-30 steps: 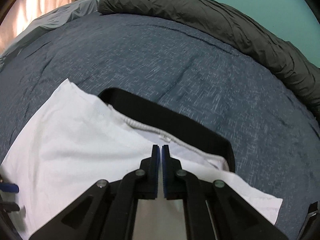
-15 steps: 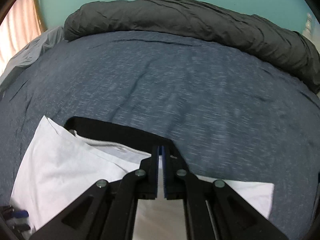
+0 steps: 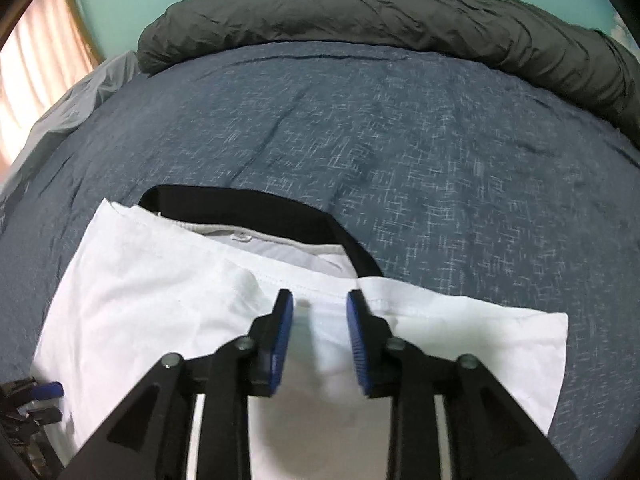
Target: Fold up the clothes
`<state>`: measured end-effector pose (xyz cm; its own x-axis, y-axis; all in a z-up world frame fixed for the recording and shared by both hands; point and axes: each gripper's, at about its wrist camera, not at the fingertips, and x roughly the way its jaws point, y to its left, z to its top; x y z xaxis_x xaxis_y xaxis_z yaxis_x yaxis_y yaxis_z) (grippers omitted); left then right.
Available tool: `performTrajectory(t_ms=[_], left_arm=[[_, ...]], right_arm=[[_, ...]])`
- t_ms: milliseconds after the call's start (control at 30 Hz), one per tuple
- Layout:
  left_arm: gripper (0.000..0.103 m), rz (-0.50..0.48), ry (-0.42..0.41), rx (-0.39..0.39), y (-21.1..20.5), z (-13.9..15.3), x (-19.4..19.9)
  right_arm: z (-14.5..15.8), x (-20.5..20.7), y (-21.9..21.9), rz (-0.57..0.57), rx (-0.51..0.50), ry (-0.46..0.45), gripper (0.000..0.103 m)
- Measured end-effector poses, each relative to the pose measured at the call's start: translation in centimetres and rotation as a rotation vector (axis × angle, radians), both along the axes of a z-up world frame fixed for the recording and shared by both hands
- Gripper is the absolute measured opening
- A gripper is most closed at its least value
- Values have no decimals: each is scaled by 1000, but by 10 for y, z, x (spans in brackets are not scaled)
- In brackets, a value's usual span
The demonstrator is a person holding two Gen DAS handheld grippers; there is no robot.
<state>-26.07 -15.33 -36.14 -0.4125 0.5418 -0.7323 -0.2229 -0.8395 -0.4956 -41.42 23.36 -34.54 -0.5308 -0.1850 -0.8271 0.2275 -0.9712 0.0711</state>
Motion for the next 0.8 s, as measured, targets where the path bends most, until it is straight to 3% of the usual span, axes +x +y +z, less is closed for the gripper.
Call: performTrajectory(t_ms=[167,267,367,600,700,767,800], left_arm=[[49,0,0,2,-2,0,1],[49,0,0,3,-1,0,1],[50,0,-1,3,0,0,1],[50,-2,-2,4,2,-1,0],[50,-1,-3,6,2,-1,0],[50,-1,-3,6,2,-1,1],[50,-1,-3,5,2,-1,1]], right_arm=[[-7,7,-14,44,79,7,28],[-11,9,-17,59,135,21,9],[-11,12,-19,57,167,49,2],[14,14,-2,-23,113,153,0],[28,13,18,-86,28,180,0],[34,12,41,-183,-25,171,4],[32,12,53,-223,-51,151,11]])
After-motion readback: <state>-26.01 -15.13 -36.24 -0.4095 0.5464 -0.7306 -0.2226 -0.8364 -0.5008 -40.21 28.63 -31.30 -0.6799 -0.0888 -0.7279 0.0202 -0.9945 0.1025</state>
